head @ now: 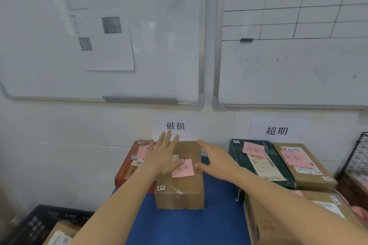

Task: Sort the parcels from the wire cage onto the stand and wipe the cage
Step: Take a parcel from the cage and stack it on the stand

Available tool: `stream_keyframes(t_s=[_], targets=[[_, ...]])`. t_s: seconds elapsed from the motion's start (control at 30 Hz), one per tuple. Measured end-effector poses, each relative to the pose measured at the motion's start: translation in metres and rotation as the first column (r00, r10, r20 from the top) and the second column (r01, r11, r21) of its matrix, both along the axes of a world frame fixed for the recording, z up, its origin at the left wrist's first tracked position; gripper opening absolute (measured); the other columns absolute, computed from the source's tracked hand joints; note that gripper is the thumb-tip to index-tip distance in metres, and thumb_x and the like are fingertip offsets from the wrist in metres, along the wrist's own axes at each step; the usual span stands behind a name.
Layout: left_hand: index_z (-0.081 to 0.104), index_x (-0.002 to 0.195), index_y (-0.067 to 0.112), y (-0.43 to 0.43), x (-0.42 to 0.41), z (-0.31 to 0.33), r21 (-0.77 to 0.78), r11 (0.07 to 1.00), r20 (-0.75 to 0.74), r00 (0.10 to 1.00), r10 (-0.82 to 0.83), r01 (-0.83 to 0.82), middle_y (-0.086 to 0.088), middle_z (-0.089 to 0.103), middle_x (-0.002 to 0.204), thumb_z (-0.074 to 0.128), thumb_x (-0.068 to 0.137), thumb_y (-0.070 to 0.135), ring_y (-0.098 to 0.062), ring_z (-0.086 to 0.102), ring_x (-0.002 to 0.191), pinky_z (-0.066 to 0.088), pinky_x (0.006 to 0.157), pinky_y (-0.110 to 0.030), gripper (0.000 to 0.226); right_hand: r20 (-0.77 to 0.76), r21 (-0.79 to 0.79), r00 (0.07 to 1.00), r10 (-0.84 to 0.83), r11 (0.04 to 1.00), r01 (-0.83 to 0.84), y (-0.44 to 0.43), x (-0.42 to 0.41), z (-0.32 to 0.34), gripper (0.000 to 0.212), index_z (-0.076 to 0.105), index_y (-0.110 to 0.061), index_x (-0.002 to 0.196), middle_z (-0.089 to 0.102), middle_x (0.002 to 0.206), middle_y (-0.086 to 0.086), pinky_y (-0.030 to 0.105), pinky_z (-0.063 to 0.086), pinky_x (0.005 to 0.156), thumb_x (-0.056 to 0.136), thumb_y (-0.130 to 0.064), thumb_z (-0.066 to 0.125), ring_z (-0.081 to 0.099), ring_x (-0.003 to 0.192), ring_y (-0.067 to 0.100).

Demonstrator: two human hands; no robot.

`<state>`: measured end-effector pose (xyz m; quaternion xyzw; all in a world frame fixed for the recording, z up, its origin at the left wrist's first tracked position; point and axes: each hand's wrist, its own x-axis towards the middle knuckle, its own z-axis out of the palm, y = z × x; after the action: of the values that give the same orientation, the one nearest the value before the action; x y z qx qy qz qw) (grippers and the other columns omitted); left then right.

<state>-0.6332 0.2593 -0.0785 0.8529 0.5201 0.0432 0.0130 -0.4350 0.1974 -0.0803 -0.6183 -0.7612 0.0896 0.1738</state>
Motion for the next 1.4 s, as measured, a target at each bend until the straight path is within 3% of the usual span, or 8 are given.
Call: stream_keyframes(t_s=[0.17,0.47,0.9,1.17,1.4], targets=[[-0.014,0.151,0.027,-0.002,0.014,0.002,-0.023,0.998,-0.143,0.988,-0.053,0.050,-0.002,-0.022,0.157,0.023,0.094,0.064,-0.020,-0.024,0.143,-0.016,0.115,-0.046,0.077,0.139,0.044,0.990,-0.019,0.999,0.013,-0.010,0.015,0.013,0.081,0.003,-0.022,0.155,0.031,0.155,0.005,0.036,0.009,0.119,0.095,-0.046,0.052,0.026,0.143,0.020],[-0.013,0.151,0.027,-0.019,0.103,0.041,-0.078,0.978,-0.086,0.976,-0.201,0.195,-0.001,-0.020,0.158,0.023,0.095,0.062,-0.017,-0.018,0.146,-0.012,0.117,-0.043,0.075,0.266,0.108,0.950,-0.162,0.985,0.138,-0.054,0.107,0.047,0.075,0.010,-0.024,0.155,0.021,0.159,0.001,0.035,0.009,0.119,0.095,-0.047,0.050,0.020,0.145,0.017],[0.003,0.153,0.028,-0.189,0.397,0.060,-0.071,0.831,0.213,0.822,-0.528,0.552,0.002,-0.001,0.161,0.023,0.098,0.056,-0.015,0.006,0.148,0.002,0.119,-0.046,0.065,0.236,0.207,0.803,-0.547,0.836,0.509,-0.293,0.352,0.086,0.070,0.026,-0.018,0.151,0.038,0.151,0.006,0.035,0.029,0.112,0.093,-0.046,0.054,0.038,0.136,0.023],[0.002,0.154,0.026,-0.311,0.563,0.053,-0.104,0.754,0.184,0.758,-0.626,0.648,0.001,-0.004,0.161,0.023,0.096,0.060,-0.019,0.006,0.148,0.004,0.119,-0.048,0.070,0.259,0.132,0.705,-0.661,0.747,0.652,-0.450,0.503,0.083,0.073,0.024,-0.019,0.151,0.037,0.152,0.006,0.038,0.032,0.112,0.092,-0.047,0.056,0.039,0.136,0.023],[-0.002,0.153,0.028,-0.363,0.639,0.022,-0.198,0.703,0.126,0.729,-0.672,0.683,0.004,-0.008,0.160,0.024,0.091,0.069,-0.019,0.000,0.148,0.000,0.118,-0.049,0.079,0.277,0.032,0.748,-0.603,0.784,0.620,-0.475,0.570,0.055,0.076,0.021,-0.019,0.152,0.032,0.155,0.004,0.037,0.027,0.114,0.092,-0.051,0.055,0.035,0.139,0.021]])
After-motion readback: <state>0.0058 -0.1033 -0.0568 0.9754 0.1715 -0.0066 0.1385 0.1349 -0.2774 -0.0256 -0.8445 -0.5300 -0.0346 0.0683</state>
